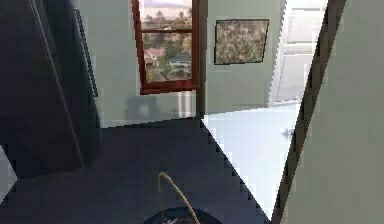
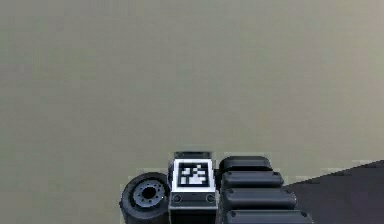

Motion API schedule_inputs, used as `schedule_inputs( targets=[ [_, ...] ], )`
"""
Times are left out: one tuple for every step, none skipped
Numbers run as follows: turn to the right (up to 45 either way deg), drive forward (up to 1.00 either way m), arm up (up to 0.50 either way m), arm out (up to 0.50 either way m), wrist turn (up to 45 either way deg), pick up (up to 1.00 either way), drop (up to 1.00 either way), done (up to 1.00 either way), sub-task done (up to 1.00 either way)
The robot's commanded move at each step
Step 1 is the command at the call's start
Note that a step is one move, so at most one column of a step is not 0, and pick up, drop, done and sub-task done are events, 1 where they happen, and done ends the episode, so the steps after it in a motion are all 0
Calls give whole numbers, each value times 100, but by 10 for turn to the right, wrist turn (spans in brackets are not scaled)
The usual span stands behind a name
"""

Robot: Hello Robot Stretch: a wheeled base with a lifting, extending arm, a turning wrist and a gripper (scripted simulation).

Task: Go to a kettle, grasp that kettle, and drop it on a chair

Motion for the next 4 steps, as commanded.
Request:
schedule_inputs(
  targets=[
    [0,100,0,0,0,0,0,0,0],
    [90,0,0,0,0,0,0,0,0],
    [0,10,0,0,0,0,0,0,0],
    [240,0,0,0,0,0,0,0,0]
  ],
)
